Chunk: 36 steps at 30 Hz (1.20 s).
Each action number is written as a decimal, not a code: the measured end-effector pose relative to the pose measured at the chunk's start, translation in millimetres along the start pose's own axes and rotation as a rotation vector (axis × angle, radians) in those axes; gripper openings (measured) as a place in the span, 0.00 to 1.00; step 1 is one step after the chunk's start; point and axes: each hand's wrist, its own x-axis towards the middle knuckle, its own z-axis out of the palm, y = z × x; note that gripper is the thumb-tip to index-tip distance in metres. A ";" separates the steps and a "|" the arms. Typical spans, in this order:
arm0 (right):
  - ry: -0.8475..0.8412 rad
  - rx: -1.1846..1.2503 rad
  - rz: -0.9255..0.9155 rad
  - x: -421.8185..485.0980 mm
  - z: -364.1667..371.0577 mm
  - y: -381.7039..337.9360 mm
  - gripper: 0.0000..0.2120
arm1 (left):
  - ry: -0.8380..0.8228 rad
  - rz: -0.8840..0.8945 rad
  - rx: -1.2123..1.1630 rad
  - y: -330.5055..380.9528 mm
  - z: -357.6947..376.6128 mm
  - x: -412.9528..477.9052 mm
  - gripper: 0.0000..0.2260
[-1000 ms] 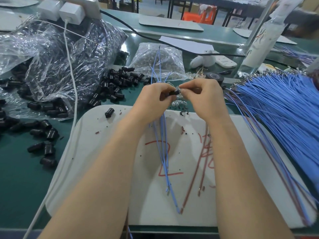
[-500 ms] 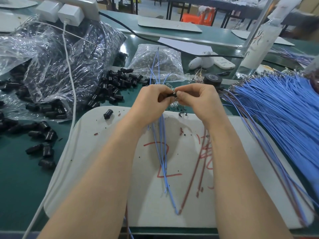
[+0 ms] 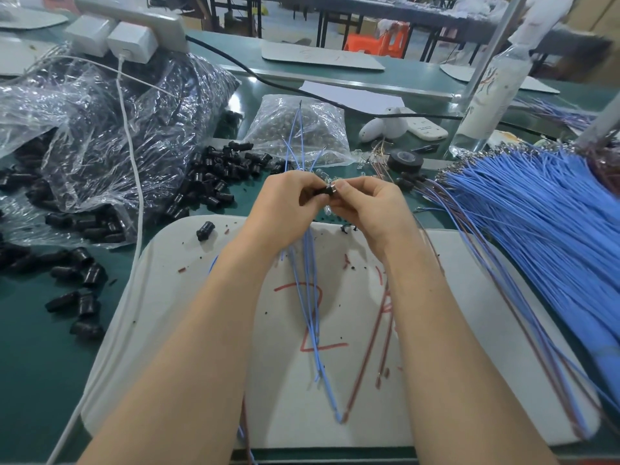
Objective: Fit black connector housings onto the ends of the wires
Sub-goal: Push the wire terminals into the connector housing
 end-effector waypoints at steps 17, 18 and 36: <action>-0.002 -0.131 0.063 4.3 0.4 4.9 0.14 | -0.139 -0.230 -0.189 1.3 2.0 2.6 0.05; -0.005 -0.127 0.072 4.6 -0.4 5.1 0.14 | -0.148 -0.235 -0.212 0.8 2.4 2.7 0.04; 0.122 -0.484 -0.288 -0.5 10.8 2.0 0.08 | -0.038 -0.160 -0.193 1.2 4.7 4.5 0.04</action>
